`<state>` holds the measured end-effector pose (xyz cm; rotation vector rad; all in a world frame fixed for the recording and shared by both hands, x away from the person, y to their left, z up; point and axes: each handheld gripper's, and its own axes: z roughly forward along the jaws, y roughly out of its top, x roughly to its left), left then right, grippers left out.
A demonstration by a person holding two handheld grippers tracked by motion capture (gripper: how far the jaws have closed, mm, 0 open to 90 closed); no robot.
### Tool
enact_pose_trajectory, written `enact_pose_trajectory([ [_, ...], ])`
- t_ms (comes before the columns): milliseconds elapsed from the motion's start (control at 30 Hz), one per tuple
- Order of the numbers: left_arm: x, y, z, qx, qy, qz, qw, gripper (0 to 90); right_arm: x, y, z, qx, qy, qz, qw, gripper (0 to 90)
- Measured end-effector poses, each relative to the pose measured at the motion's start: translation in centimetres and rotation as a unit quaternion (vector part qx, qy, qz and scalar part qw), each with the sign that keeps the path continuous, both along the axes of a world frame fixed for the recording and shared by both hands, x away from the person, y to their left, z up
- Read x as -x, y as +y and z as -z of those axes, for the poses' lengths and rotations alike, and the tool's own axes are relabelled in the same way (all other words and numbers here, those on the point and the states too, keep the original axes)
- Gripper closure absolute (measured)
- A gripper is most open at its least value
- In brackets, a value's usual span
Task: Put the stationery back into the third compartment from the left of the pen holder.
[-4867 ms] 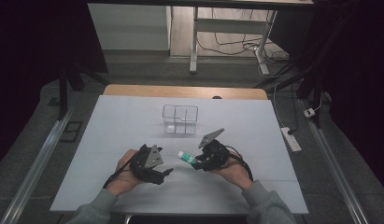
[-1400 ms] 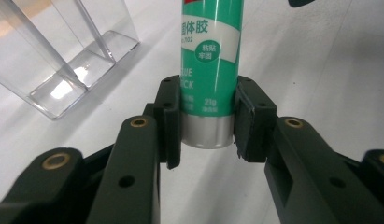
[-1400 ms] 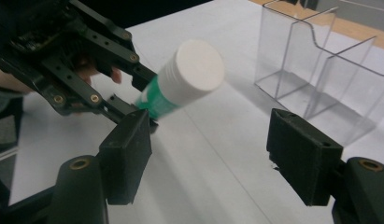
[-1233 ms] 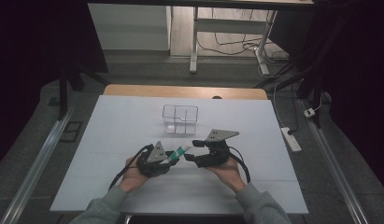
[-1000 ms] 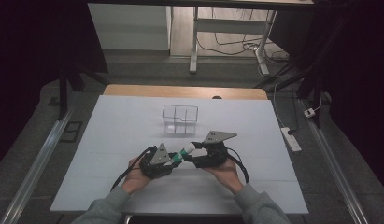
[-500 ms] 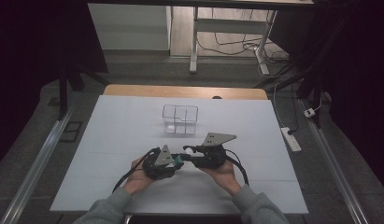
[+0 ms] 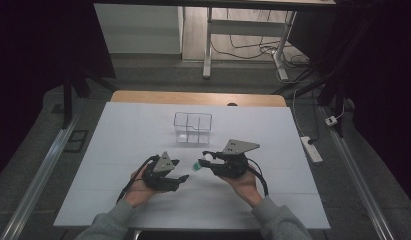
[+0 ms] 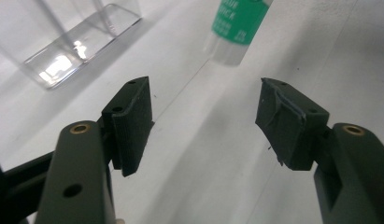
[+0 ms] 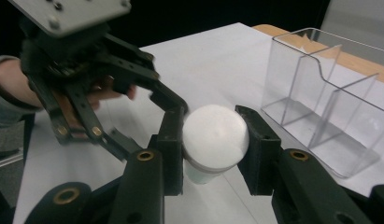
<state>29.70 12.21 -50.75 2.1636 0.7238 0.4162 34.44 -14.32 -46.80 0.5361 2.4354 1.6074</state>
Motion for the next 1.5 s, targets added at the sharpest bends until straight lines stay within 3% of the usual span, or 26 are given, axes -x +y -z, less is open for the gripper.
enact_pose_trajectory([
  [233,0.8,2.7,-0.6,0.019,-0.002,-0.025,0.9995,34.9,-0.2,-0.4,-0.3,-0.004,-0.006,0.013,0.9999,64.0],
  [533,1.9,5.2,-0.5,0.024,0.003,-0.048,0.9986,33.0,-0.4,-0.8,-0.8,0.004,-0.022,0.025,0.9994,64.0],
  [733,2.5,6.8,0.1,0.022,0.013,-0.073,0.997,30.6,-0.7,-1.2,-1.2,-0.001,-0.023,0.032,0.9992,64.0],
  [967,3.0,8.9,0.4,0.033,0.016,-0.099,0.9944,28.5,-0.8,-1.5,-1.8,-0.006,-0.026,0.038,0.9989,64.0],
  [1133,3.0,9.5,0.5,0.037,0.019,-0.107,0.9933,28.2,-0.9,-1.6,-1.9,-0.004,-0.025,0.04,0.9989,64.0],
  [1333,3.0,9.2,0.9,0.024,0.023,-0.101,0.9944,27.2,-1.2,-1.4,-2.3,-0.008,-0.027,0.046,0.9985,64.0],
  [1500,3.0,9.2,0.9,0.026,0.023,-0.103,0.9941,27.2,-1.6,-1.5,-3.0,-0.012,-0.027,0.045,0.9985,64.0],
])
